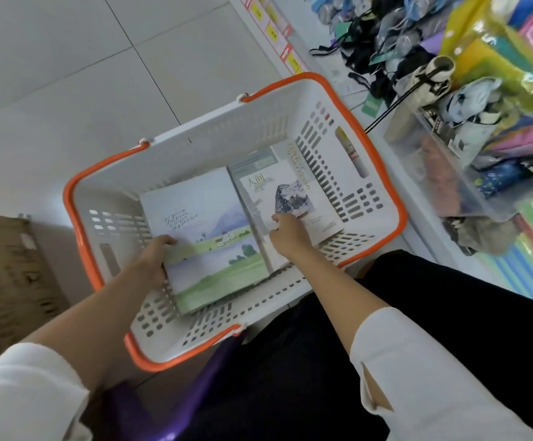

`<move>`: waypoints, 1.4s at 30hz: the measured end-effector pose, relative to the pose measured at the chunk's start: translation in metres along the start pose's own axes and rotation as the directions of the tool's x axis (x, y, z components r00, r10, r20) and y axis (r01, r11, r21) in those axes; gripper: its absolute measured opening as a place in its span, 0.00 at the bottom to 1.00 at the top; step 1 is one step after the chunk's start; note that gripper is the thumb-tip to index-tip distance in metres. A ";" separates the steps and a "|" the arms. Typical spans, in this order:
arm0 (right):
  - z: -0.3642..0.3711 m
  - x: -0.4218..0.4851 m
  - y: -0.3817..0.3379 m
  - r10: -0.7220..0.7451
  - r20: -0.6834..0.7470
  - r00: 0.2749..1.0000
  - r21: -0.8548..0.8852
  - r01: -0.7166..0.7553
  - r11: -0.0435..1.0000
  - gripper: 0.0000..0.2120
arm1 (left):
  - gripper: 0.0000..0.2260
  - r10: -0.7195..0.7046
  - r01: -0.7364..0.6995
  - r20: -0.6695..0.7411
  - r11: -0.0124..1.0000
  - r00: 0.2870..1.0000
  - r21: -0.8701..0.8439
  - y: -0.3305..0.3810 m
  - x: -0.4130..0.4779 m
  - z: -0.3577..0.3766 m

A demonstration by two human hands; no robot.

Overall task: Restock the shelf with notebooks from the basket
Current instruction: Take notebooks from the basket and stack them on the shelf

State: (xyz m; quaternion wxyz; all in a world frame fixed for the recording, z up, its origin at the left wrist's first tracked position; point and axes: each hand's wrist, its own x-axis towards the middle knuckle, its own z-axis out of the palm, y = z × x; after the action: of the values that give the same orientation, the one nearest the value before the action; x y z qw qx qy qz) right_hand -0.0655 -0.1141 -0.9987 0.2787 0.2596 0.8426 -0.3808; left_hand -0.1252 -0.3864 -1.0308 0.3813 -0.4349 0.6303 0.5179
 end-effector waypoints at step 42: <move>-0.025 -0.059 -0.039 -0.165 -0.016 0.986 -0.155 0.161 0.975 0.30 | 0.21 0.260 -0.210 0.249 0.955 0.933 -0.208 0.009 -0.063 0.039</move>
State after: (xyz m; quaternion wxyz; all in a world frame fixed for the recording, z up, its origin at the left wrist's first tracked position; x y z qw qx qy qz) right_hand -0.0560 -0.1304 -0.9265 0.2534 0.1729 0.8918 -0.3326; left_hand -0.1119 -0.3371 -0.9757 0.3594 -0.3126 0.5705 0.6691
